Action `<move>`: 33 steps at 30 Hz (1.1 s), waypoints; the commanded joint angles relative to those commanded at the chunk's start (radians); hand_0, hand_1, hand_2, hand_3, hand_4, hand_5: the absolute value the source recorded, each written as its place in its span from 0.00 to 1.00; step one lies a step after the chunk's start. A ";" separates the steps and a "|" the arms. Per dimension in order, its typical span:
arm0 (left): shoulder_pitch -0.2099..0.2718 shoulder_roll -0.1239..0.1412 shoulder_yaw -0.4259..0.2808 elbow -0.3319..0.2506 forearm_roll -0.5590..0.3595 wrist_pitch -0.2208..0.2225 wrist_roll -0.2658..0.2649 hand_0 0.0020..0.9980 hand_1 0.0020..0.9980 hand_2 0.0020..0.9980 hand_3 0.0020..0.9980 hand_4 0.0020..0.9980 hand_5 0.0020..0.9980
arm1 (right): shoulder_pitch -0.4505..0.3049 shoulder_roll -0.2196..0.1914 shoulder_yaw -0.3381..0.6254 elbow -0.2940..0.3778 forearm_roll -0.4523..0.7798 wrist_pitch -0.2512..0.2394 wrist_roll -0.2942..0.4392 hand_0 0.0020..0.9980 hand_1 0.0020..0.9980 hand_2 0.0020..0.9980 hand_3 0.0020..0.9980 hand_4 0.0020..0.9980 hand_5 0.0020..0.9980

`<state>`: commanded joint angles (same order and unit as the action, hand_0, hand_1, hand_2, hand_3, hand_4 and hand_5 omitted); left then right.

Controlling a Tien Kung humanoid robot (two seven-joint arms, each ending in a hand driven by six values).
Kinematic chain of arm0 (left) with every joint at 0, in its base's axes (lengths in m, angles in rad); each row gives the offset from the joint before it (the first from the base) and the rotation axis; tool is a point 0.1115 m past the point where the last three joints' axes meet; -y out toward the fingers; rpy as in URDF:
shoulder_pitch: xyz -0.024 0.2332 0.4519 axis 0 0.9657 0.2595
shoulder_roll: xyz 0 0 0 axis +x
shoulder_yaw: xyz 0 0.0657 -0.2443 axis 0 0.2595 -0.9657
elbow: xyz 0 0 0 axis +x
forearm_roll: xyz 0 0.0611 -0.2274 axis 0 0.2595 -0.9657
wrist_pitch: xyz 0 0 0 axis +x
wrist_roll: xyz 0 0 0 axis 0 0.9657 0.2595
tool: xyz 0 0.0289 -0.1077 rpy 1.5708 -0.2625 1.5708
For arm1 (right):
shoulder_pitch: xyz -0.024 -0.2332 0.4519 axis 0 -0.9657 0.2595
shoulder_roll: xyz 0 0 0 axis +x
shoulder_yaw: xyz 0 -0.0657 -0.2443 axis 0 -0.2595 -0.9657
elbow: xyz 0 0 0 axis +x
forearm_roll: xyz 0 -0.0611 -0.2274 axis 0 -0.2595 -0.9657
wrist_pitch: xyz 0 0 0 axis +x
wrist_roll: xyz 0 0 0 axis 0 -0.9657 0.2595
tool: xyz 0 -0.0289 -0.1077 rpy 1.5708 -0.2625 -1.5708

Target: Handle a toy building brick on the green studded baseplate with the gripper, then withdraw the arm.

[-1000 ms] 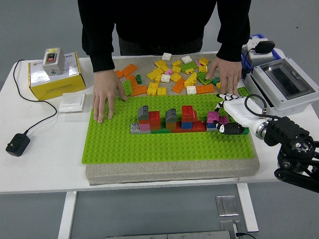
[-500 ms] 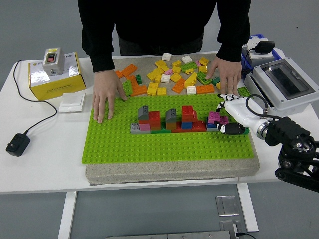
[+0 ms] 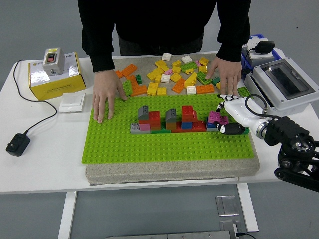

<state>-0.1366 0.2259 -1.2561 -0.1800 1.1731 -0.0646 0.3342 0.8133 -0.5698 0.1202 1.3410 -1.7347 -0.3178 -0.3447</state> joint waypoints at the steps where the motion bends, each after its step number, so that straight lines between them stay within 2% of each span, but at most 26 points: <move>1: 0.000 0.000 0.000 0.000 0.000 0.000 0.000 0.69 0.58 0.60 0.68 0.34 0.63 | 0.000 0.000 0.000 0.000 0.000 0.000 0.000 0.73 0.96 1.00 0.70 0.58 0.46; 24: -0.001 0.001 -0.001 0.000 -0.001 0.002 -0.005 0.69 0.58 0.60 0.67 0.32 0.64 | 0.002 0.002 -0.002 -0.004 0.005 -0.001 0.004 0.74 0.95 1.00 0.73 0.58 0.46; 33: -0.001 0.001 -0.001 0.000 -0.001 0.002 -0.007 0.69 0.58 0.59 0.65 0.30 0.64 | 0.002 0.002 -0.001 -0.007 0.009 -0.001 0.009 0.72 0.96 1.00 0.78 0.59 0.45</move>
<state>-0.1376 0.2270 -1.2574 -0.1800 1.1719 -0.0629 0.3275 0.8150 -0.5679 0.1188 1.3340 -1.7255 -0.3186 -0.3362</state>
